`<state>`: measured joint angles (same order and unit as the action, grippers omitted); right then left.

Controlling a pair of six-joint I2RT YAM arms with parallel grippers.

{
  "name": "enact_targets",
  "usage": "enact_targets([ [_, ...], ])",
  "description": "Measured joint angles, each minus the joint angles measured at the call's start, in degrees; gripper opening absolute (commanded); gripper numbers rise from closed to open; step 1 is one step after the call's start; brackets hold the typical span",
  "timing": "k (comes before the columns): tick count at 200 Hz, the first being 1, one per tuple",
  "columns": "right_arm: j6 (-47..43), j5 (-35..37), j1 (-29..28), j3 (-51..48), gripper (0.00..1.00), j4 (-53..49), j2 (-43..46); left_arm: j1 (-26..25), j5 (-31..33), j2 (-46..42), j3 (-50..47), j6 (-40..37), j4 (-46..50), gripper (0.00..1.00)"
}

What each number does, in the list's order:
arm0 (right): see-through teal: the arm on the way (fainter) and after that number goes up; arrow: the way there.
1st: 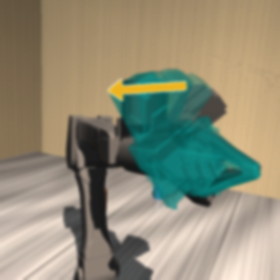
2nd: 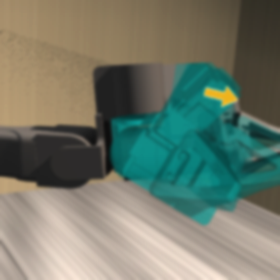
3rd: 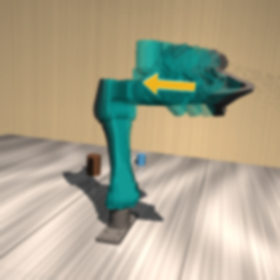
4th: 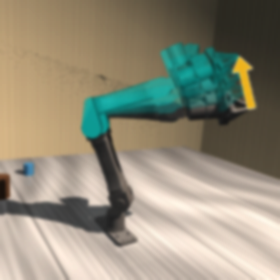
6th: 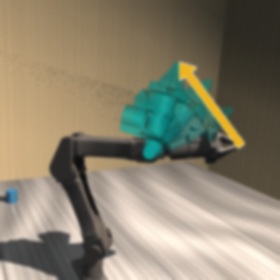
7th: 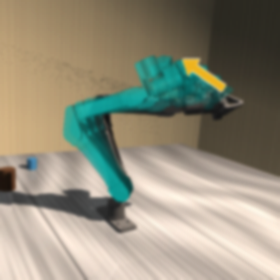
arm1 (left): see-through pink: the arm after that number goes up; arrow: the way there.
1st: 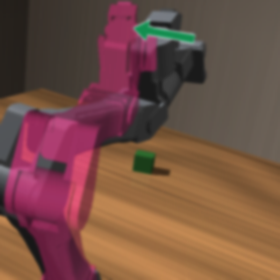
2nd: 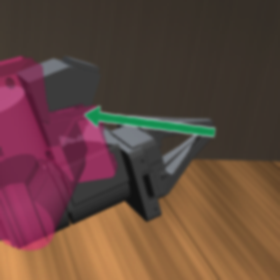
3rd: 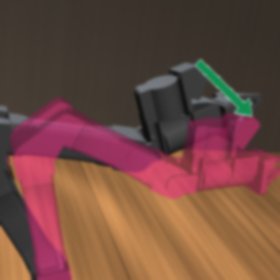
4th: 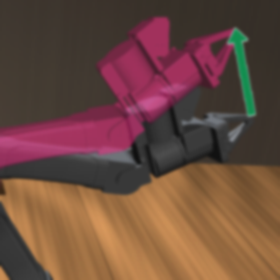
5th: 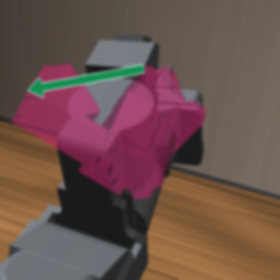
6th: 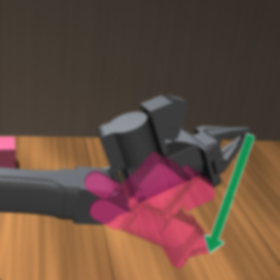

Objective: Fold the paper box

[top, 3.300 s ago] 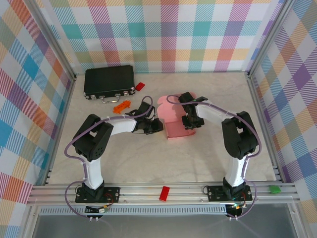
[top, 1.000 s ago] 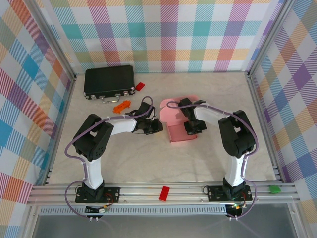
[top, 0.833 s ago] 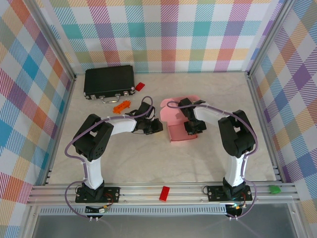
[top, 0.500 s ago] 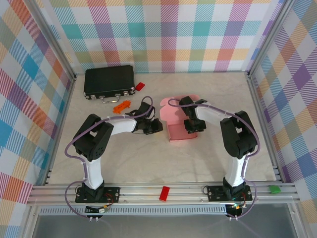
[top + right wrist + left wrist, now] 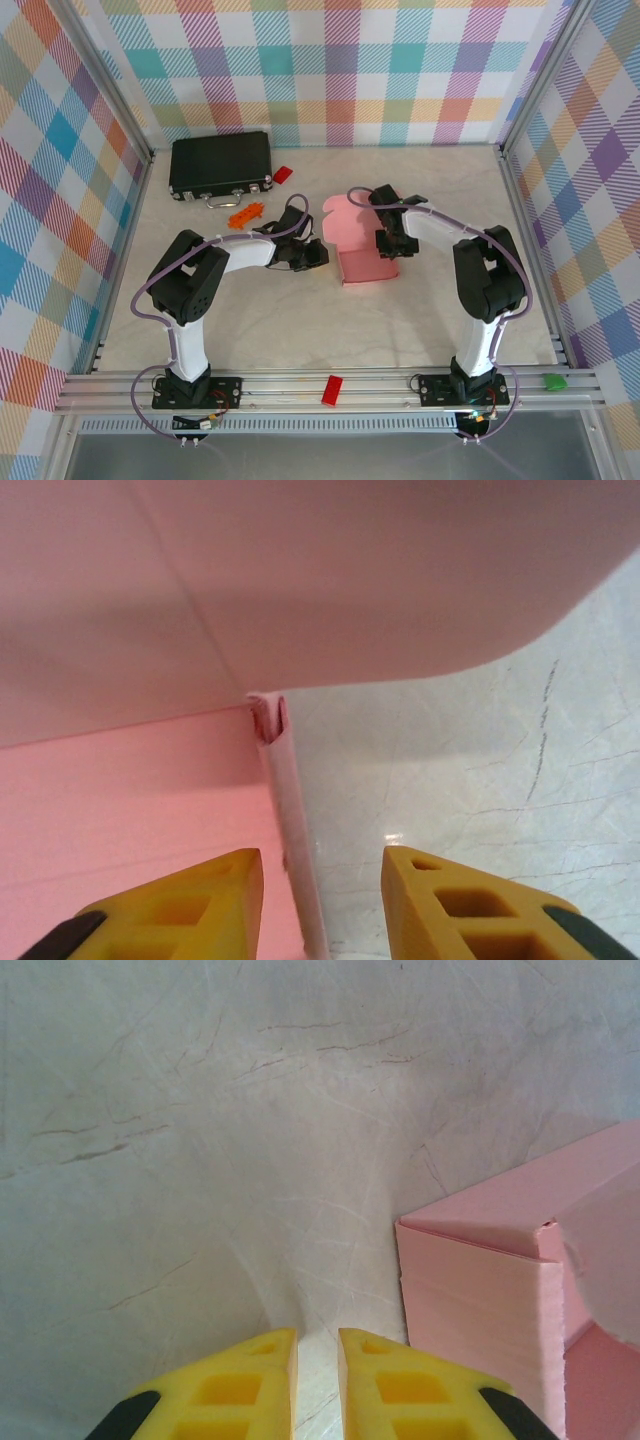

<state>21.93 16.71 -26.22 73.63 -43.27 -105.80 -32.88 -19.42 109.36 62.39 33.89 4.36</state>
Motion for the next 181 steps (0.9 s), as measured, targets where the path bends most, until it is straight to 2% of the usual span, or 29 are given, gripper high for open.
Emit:
enact_targets([
  [54, -0.2, 0.9, 0.2, 2.2, 0.22, 0.5, -1.8, 0.0, 0.0, 0.0, 0.0, 0.0, 0.0, 0.18],
  [117, -1.1, 1.2, 0.1, 2.3, 0.17, 0.3, -3.0, 0.0, 0.0, 0.3, 0.0, 0.0, 0.0, 0.18],
  [181, -2.1, 4.9, -1.2, 3.0, 0.15, 0.1, -4.8, 0.0, 0.0, 0.3, 0.0, 0.0, 0.0, 0.18],
])
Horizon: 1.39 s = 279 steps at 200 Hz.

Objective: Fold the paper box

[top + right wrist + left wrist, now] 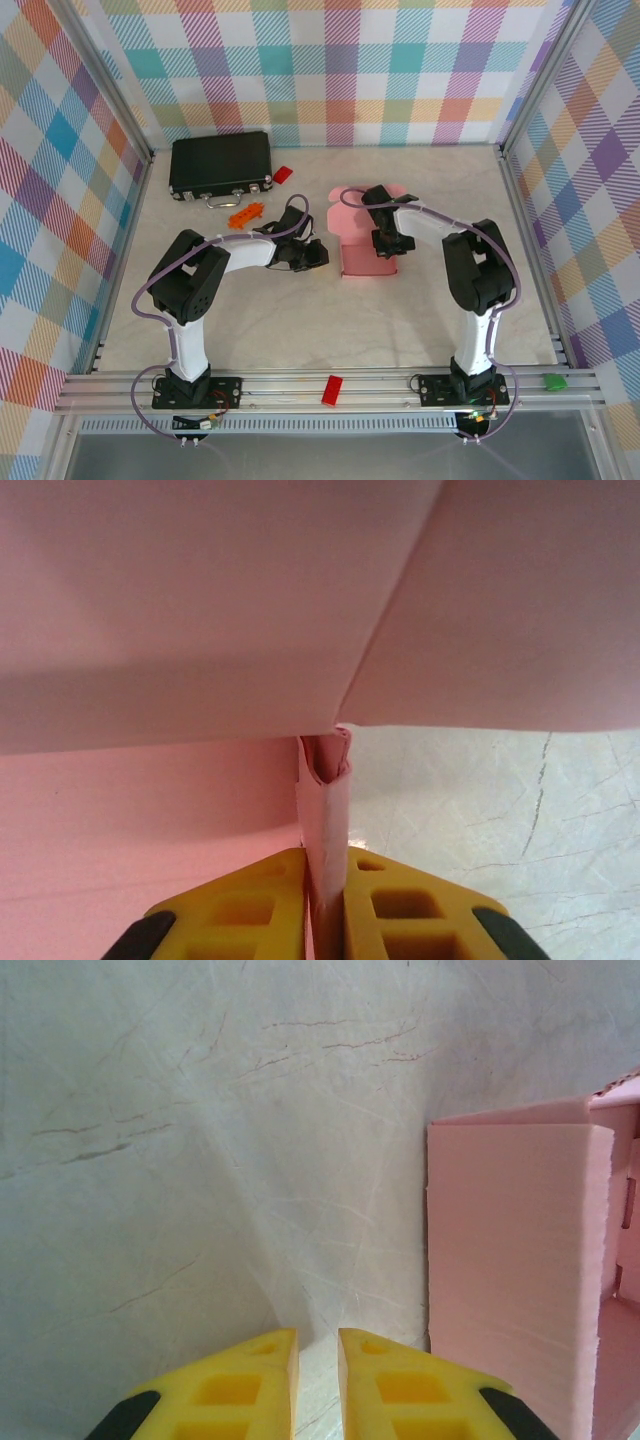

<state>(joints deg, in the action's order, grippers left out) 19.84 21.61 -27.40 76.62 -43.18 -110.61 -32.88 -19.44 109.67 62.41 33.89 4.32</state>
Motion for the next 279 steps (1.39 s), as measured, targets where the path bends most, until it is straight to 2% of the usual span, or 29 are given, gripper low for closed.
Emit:
enact_targets([
  [121, -0.4, 7.7, -1.9, 2.6, 0.14, -1.8, -3.3, 0.0, 0.0, 0.0, 0.0, 0.0, 0.0, 0.18],
  [196, 0.9, 9.5, -2.2, 4.1, 0.15, -3.3, -4.7, 0.0, 0.0, 0.0, 0.0, 0.0, 0.0, 0.18],
  [233, 1.9, 9.0, -1.9, 4.1, 0.21, -3.2, -4.6, 0.0, 0.0, 0.0, 0.0, 0.0, 0.0, 0.18],
  [279, 3.3, 4.5, -1.4, 3.8, 0.31, -4.3, -4.4, 0.0, 0.2, 0.0, 0.0, 0.0, 0.0, 0.18],
])
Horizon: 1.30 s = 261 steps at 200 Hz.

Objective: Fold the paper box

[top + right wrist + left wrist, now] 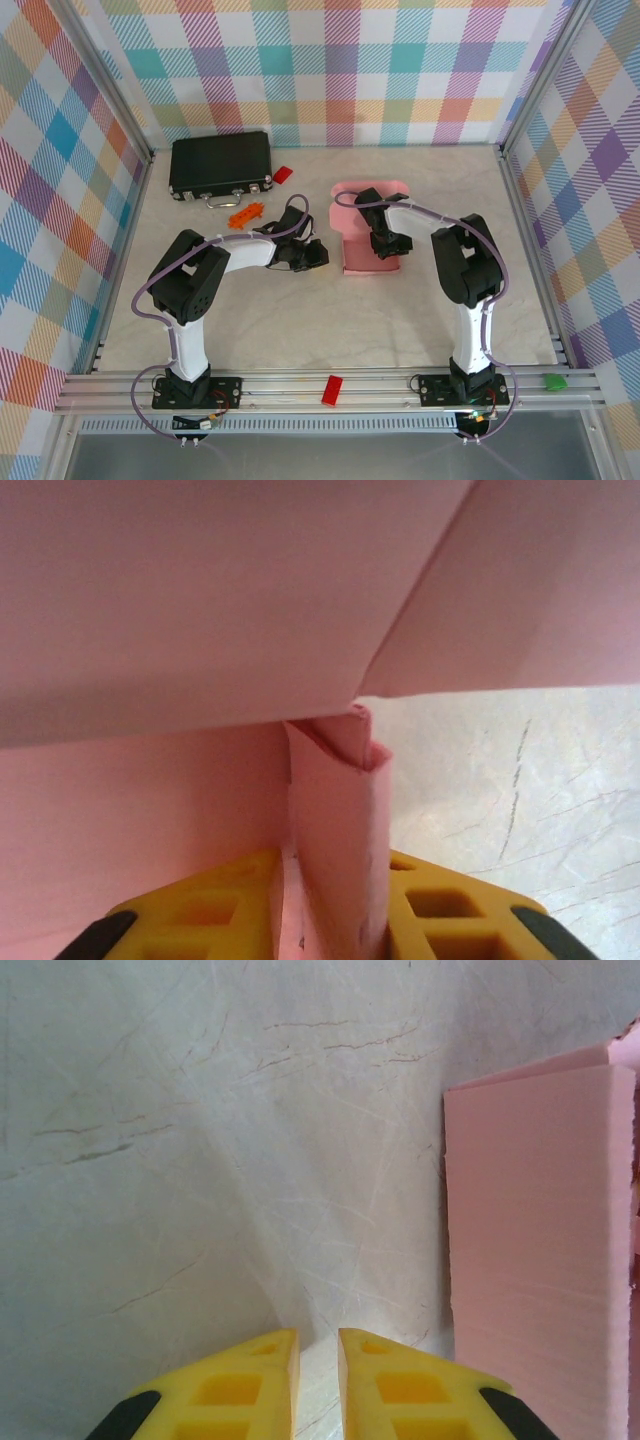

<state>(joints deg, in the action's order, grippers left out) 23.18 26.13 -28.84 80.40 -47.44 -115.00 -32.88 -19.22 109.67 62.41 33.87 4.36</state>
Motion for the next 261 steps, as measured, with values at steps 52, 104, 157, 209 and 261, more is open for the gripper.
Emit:
enact_targets([
  [52, 0.6, -3.7, 0.0, 0.0, 0.34, 0.0, 2.2, 0.0, 0.9, -0.2, 0.0, -0.2, 0.3, 0.18],
  [104, 0.8, -6.8, -0.4, 0.0, 0.33, 0.0, 2.8, -0.1, 3.8, -1.7, 0.0, -0.3, 1.7, 0.19],
  [157, 1.7, -10.3, -2.1, 1.1, 0.33, 1.3, 2.8, -0.1, 7.4, -5.2, -2.3, -0.7, 2.2, 0.19],
  [209, 1.5, -13.3, -3.6, 2.7, 0.33, 3.5, 2.8, -0.1, 8.9, -6.8, -3.8, -0.9, 3.0, 0.19],
  [261, -0.2, -14.7, -4.8, 3.1, 0.36, 5.1, 2.6, 0.0, 10.4, -9.3, -6.3, -0.9, 3.4, 0.19],
])
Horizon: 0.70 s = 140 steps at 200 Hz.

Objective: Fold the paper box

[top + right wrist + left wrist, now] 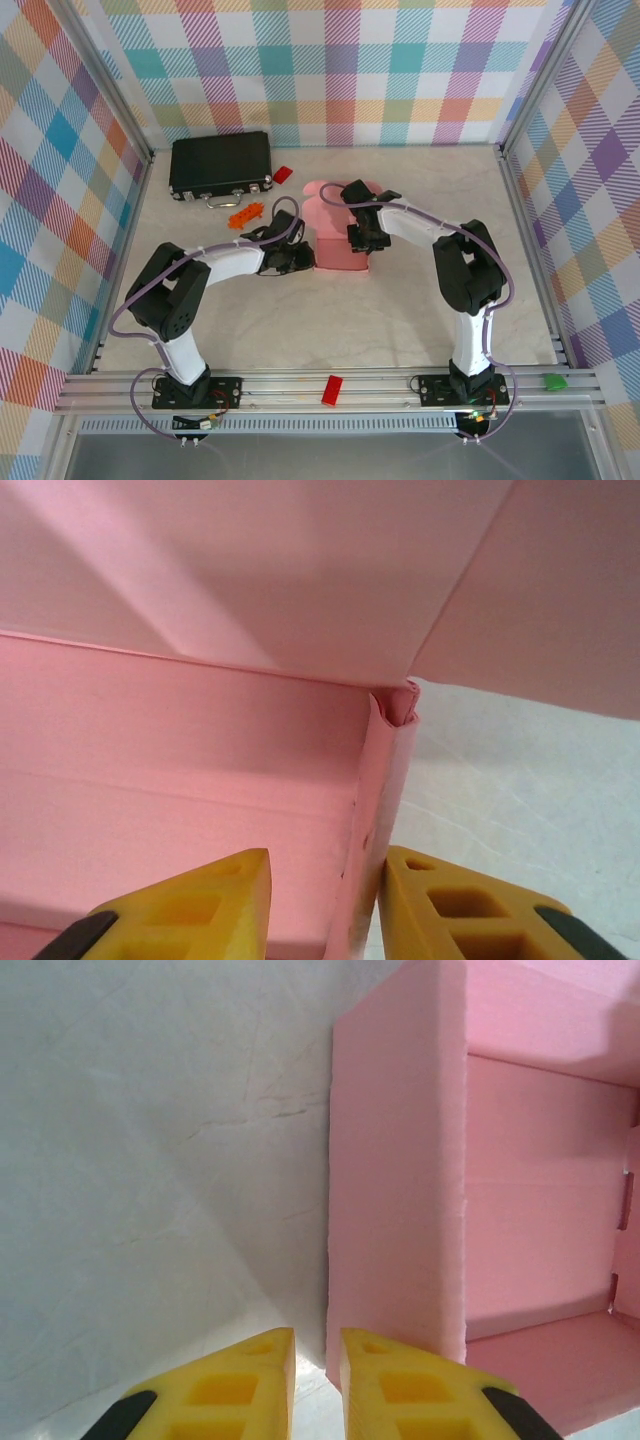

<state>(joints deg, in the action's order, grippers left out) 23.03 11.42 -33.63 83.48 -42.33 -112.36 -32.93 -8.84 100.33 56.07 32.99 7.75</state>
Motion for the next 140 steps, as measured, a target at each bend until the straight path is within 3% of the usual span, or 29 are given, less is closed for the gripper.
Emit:
enact_targets([
  [57, -2.0, 2.4, -0.9, 0.2, 0.47, 0.2, 1.2, 0.0, 5.2, -4.7, -1.2, -0.7, 3.0, 0.21],
  [104, -4.4, 4.3, -0.1, -2.2, 0.51, 1.2, 9.0, 0.0, 11.1, -7.1, 2.0, -4.2, 8.7, 0.22],
  [140, -7.9, 0.9, 3.4, -5.6, 0.54, 4.9, 15.3, 1.0, 13.0, -7.1, 7.9, -10.4, 12.0, 0.37],
])
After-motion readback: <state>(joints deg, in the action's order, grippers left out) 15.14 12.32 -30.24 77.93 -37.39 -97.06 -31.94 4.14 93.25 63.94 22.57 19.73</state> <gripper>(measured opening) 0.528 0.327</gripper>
